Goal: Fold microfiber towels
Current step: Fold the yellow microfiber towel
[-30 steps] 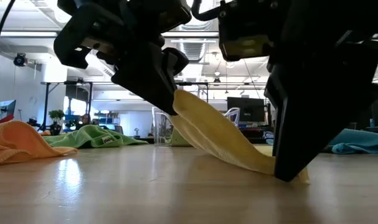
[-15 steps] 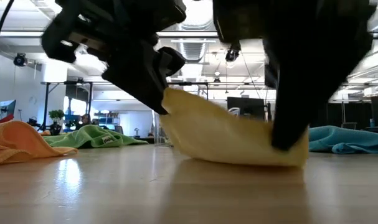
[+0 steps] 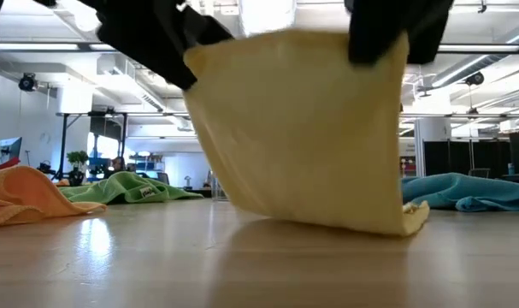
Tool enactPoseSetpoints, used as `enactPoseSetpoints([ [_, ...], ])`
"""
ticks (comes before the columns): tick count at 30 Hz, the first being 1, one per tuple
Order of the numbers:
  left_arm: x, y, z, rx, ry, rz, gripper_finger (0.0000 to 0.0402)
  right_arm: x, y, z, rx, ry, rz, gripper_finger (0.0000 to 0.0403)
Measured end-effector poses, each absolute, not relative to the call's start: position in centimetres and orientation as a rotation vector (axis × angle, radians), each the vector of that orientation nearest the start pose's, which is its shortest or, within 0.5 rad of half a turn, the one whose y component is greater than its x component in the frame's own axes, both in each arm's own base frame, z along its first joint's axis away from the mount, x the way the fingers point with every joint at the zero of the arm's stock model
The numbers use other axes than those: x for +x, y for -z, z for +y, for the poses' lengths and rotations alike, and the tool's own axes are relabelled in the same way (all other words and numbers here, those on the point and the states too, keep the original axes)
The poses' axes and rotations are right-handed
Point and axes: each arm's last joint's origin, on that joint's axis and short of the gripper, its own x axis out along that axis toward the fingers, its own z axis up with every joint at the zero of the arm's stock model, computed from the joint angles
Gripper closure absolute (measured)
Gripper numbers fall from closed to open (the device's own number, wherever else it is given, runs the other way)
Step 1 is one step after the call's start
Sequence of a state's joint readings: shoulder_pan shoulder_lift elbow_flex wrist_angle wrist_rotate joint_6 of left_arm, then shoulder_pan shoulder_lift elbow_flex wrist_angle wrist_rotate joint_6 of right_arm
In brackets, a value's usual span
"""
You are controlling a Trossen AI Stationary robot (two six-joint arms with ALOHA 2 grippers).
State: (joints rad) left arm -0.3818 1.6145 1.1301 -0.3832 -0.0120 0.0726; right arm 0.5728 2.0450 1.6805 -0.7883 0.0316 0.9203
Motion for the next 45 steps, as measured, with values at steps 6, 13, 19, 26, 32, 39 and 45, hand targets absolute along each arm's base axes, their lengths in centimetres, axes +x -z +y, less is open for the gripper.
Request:
enactPoseSetpoints([
  [6,31.3,-23.6,-12.6,0.238,0.316,0.833,0.0401,35.9,-24.4,23.0,0.448,0.115,1.259,0.0391],
  [13,32.5,-24.0,-11.2,0.318,0.137,0.740,0.0401,35.2,-23.6,21.4,0.417,0.297,1.327,0.0391],
  [19,33.4,-23.9,-8.8,0.293,0.049,0.733,0.0401,34.5,-22.5,19.3,0.375,0.467,1.416,0.0391],
  [26,34.1,-23.8,-6.1,0.266,-0.036,0.738,0.0401,34.7,-22.1,16.9,0.329,0.634,1.404,0.0391],
  [32,34.1,-23.8,-5.8,0.261,-0.041,0.738,0.0401,35.3,-21.6,15.0,0.280,0.689,1.369,0.0391],
  [39,34.0,-23.7,-5.8,0.265,-0.039,0.760,0.0401,35.4,-20.5,13.0,0.301,0.755,1.414,0.0392],
  [45,33.8,-23.4,-5.8,0.270,-0.035,0.790,0.0401,34.8,-19.0,12.0,0.325,0.805,1.475,0.0391],
])
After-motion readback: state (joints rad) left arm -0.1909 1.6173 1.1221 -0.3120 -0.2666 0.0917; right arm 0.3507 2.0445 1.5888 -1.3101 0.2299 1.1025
